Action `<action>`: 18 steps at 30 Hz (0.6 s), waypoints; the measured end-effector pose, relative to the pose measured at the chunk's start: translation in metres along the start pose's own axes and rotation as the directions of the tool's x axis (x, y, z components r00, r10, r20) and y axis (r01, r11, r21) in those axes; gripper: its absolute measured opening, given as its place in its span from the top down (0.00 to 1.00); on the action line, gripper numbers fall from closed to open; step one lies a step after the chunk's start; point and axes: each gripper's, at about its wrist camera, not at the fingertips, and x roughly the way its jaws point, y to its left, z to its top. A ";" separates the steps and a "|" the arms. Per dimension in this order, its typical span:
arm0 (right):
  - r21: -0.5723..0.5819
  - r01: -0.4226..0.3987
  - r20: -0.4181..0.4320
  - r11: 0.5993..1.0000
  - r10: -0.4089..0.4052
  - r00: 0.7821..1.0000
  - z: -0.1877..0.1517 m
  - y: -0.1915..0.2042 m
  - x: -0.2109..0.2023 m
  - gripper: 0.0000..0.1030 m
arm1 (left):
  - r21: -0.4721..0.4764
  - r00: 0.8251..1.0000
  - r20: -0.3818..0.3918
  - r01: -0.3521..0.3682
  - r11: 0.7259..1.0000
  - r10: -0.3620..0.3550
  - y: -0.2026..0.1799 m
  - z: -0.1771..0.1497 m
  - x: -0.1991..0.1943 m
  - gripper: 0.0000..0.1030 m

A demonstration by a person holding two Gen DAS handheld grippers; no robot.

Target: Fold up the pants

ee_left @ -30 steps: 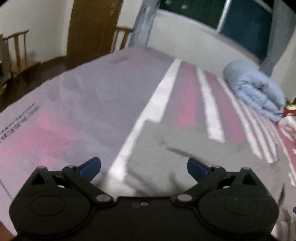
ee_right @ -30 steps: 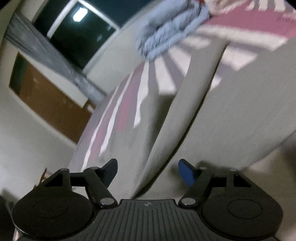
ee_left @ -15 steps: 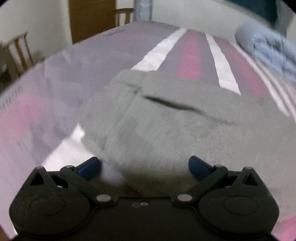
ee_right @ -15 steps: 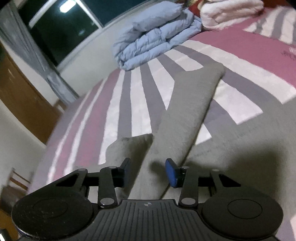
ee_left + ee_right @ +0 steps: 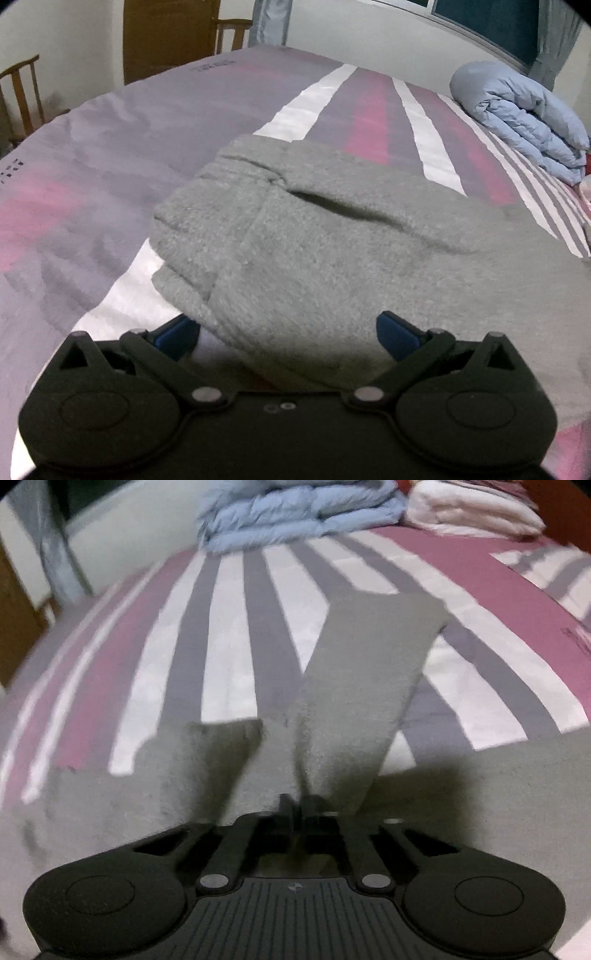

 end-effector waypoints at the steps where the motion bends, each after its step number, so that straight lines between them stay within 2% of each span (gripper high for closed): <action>1: -0.001 0.004 0.030 1.000 -0.004 1.000 -0.004 -0.003 -0.010 0.96 | -0.001 1.000 -0.002 0.010 1.000 -0.010 0.002 0.000 0.000 0.06; 4: 0.015 0.005 0.113 1.000 -0.006 0.994 -0.025 -0.018 -0.047 0.96 | 0.002 1.000 0.003 0.029 1.000 -0.029 0.004 -0.001 0.001 0.06; 7: 0.117 -0.040 0.154 0.992 0.022 0.988 -0.056 -0.047 -0.084 0.96 | -0.001 0.999 0.008 0.036 0.999 -0.036 0.005 -0.002 0.001 0.06; 9: 0.162 -0.040 0.144 0.986 0.017 0.989 -0.078 -0.065 -0.093 0.96 | 0.001 0.999 0.009 0.037 0.999 -0.037 0.004 -0.003 0.001 0.06; 11: 0.180 -0.028 0.095 0.983 0.011 0.995 -0.092 -0.075 -0.088 0.96 | 0.006 0.999 0.006 0.042 0.999 -0.042 0.004 -0.002 0.002 0.06; 13: 0.232 -0.047 0.059 0.972 0.034 0.998 -0.097 -0.084 -0.084 0.96 | 0.003 0.999 0.000 0.048 0.999 -0.048 0.006 -0.001 0.001 0.06; 14: 0.243 -0.048 0.076 0.969 0.030 0.997 -0.096 -0.087 -0.088 0.96 | 0.003 0.999 -0.002 0.050 0.999 -0.050 0.006 0.000 0.001 0.06; 18: 0.115 -0.014 0.167 0.993 -0.005 0.986 -0.071 -0.067 -0.104 0.95 | -0.002 0.999 -0.005 0.046 0.999 -0.046 0.005 0.001 0.001 0.06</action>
